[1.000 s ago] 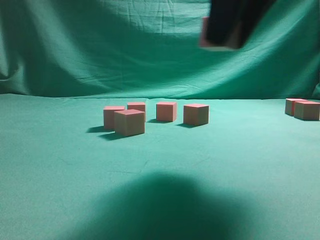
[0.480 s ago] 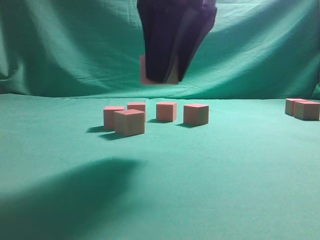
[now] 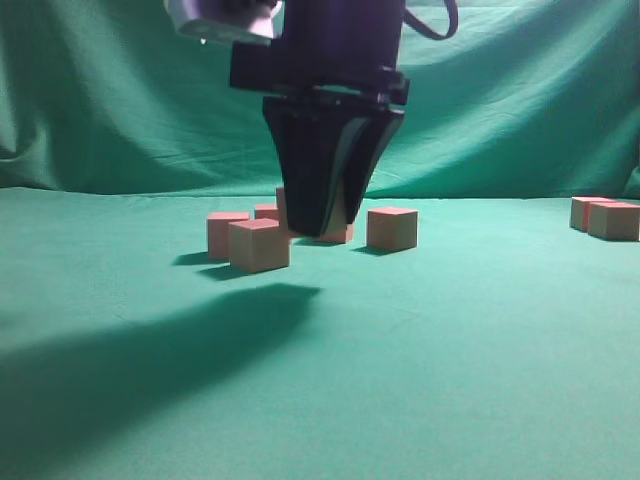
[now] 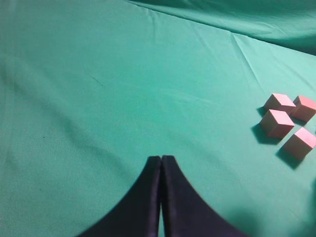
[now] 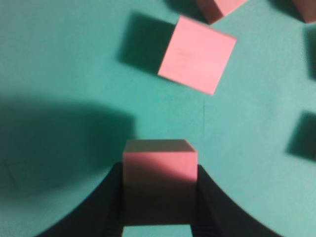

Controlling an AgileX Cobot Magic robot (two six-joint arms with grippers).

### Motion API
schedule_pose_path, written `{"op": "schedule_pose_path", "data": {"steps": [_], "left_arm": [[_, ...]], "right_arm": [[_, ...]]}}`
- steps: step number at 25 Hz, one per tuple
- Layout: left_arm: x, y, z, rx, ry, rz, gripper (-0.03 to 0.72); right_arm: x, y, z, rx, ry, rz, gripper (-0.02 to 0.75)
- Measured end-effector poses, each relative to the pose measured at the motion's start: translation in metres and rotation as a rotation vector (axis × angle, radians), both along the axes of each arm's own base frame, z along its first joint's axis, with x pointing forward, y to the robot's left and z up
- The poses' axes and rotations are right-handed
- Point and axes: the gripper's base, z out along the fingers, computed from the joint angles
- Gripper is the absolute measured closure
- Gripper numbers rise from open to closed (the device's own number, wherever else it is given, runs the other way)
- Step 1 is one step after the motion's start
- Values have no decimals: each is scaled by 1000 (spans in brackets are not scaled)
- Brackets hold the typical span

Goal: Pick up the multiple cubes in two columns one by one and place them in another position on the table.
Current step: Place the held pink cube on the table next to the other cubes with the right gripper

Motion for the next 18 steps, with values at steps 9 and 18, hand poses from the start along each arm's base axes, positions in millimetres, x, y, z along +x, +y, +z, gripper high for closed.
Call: {"op": "schedule_pose_path", "data": {"steps": [9,18], "left_arm": [[0,0,0,0,0,0,688],[0,0,0,0,0,0,688]], "right_arm": [[8,4,-19,-12,-27,10,472],[12,7,-31,-11,-39,14,472]]}}
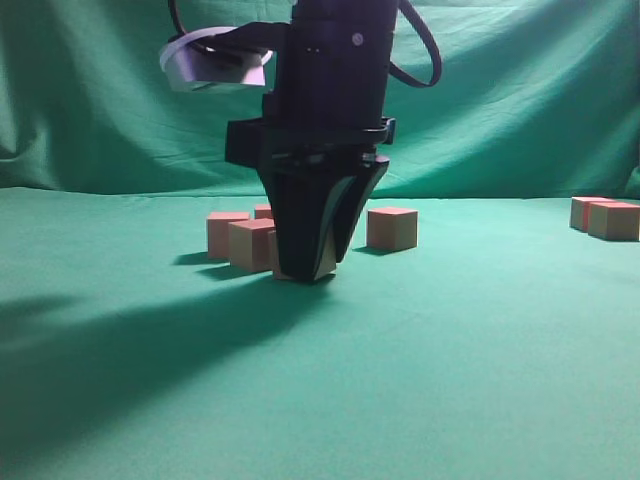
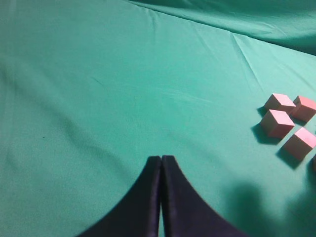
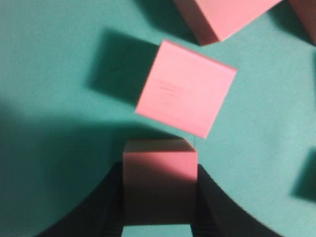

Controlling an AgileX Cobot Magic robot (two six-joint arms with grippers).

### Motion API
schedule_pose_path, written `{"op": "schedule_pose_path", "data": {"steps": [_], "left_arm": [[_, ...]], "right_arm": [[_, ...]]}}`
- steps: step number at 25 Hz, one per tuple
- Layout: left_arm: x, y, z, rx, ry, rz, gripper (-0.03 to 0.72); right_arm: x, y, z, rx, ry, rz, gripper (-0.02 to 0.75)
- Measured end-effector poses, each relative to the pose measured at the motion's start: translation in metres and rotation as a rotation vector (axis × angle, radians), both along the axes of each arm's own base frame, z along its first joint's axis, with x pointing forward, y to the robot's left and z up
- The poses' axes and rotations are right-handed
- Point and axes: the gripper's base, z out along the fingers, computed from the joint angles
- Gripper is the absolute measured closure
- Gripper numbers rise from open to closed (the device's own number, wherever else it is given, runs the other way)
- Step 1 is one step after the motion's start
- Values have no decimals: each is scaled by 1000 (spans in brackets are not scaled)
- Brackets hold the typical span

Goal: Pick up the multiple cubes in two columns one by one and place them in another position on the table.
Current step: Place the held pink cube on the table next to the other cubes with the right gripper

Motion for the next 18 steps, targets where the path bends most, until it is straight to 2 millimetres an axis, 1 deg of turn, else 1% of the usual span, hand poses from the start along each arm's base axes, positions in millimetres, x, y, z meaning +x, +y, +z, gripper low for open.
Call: {"op": "schedule_pose_path", "data": {"steps": [17,18], "left_arm": [[0,0,0,0,0,0,688],[0,0,0,0,0,0,688]], "right_arm": [[3,-1,-1,-17,-31,18,472],[3,-1,-2,-18,-30,18,418]]}}
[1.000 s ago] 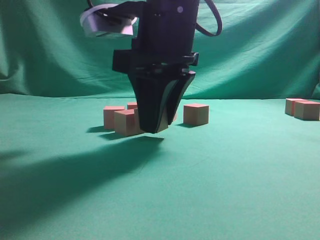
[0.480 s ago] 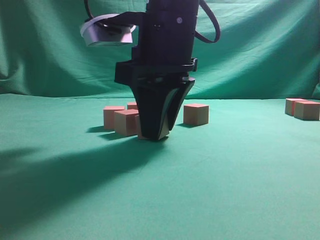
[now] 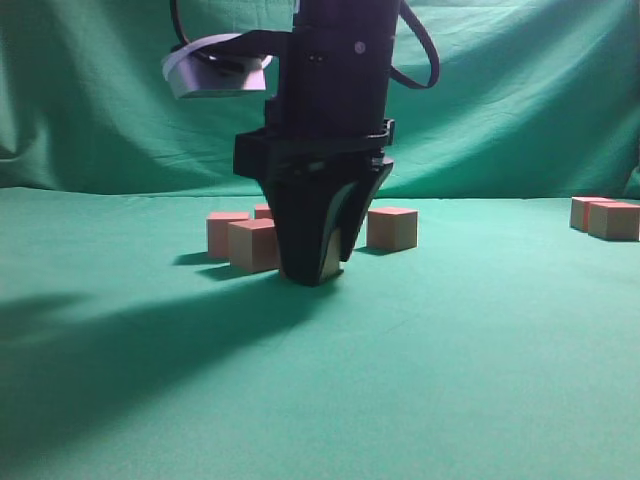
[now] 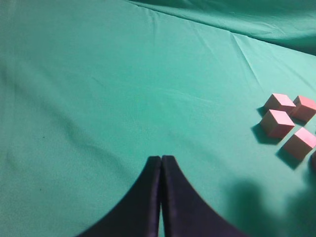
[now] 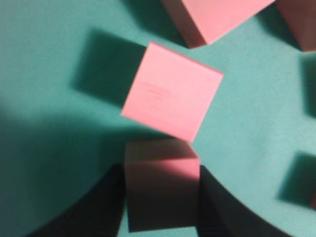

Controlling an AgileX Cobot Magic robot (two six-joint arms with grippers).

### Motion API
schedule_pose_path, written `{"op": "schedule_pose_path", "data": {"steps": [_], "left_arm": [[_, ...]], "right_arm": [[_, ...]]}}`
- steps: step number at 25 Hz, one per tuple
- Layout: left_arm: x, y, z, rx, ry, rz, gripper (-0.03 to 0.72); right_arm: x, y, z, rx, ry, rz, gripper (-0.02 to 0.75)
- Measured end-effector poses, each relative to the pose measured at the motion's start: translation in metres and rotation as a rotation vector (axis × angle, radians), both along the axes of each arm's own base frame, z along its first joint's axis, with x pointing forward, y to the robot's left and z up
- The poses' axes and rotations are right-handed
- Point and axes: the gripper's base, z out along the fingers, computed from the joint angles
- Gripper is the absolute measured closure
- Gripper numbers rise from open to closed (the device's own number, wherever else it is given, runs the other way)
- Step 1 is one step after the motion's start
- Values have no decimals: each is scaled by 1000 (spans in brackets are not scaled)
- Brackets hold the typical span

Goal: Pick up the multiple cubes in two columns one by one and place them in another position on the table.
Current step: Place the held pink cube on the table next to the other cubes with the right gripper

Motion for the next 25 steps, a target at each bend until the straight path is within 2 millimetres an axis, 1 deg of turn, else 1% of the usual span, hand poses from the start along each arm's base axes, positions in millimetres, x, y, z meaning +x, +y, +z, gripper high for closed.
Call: {"op": "schedule_pose_path", "data": {"steps": [2,5,7,8,9,10,12,13,14,16,19,21,22,23,25], "left_arm": [[0,0,0,0,0,0,688],[0,0,0,0,0,0,688],[0,0,0,0,0,0,688],[0,0,0,0,0,0,688],[0,0,0,0,0,0,688],[0,0,0,0,0,0,688],[0,0,0,0,0,0,688],[0,0,0,0,0,0,688],[0,0,0,0,0,0,688],[0,0,0,0,0,0,688],[0,0,0,0,0,0,688],[0,0,0,0,0,0,688],[0,0,0,0,0,0,688],[0,0,0,0,0,0,688],[0,0,0,0,0,0,688]], "right_arm": [[0,0,-1,-1,1,0,344],[1,1,-1,0,0,0,200],[1,1,0,1,1,-1,127],[0,0,-1,-2,7,-2,106],[-1,0,1,-8,15,-4,122],[-2,-1,2,-18,27,-6,122],[-4,-3,11,-30,44,-14,122],[-5,-4,21,-30,47,-21,80],[-6,-4,29,-26,48,-26,97],[-9,-5,50,-12,57,-37,97],[-16,-7,88,25,76,-50,97],[-19,-8,111,64,59,-53,97],[-20,-9,123,90,41,-54,148],[-22,-10,133,109,26,-57,164],[-29,-18,155,145,-10,-61,155]]}}
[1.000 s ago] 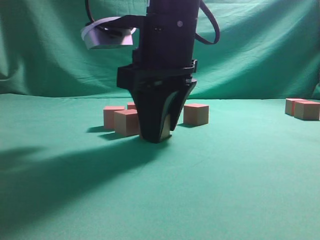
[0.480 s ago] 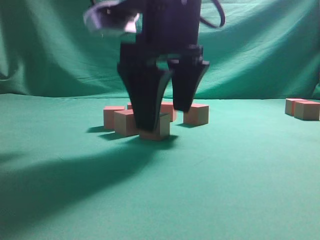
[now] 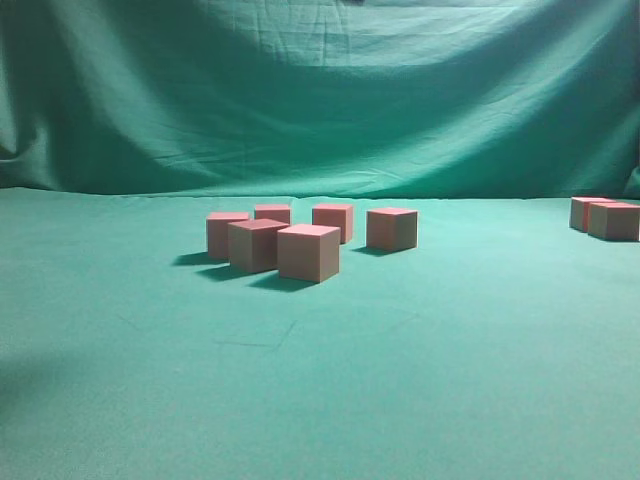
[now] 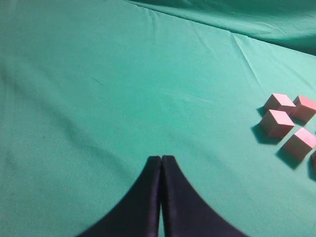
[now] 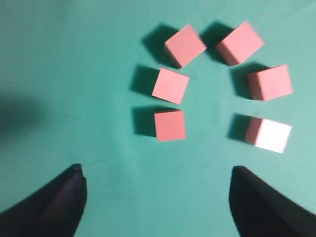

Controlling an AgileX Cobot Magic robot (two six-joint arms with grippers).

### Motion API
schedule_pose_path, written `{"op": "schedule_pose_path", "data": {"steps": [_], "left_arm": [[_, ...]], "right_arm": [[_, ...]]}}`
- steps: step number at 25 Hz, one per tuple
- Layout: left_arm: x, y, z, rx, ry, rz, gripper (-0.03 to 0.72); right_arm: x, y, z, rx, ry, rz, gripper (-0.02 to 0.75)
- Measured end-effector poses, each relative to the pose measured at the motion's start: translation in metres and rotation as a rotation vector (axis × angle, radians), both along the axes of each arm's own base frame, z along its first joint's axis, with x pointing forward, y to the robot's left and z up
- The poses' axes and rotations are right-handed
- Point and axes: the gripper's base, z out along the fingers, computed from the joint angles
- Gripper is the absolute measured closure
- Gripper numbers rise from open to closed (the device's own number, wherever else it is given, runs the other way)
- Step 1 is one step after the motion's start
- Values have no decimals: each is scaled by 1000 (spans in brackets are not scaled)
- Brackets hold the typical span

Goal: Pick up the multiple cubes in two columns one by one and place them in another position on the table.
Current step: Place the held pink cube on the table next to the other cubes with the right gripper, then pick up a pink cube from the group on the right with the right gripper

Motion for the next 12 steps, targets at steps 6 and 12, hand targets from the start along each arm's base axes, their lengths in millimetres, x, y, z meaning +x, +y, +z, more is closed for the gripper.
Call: {"op": "schedule_pose_path", "data": {"steps": [6,12], "left_arm": [[0,0,0,0,0,0,688],[0,0,0,0,0,0,688]], "right_arm": [[-20,-35,56,24,-180,-86,155],[-38,-75,102,30,-378,-253,155]]}}
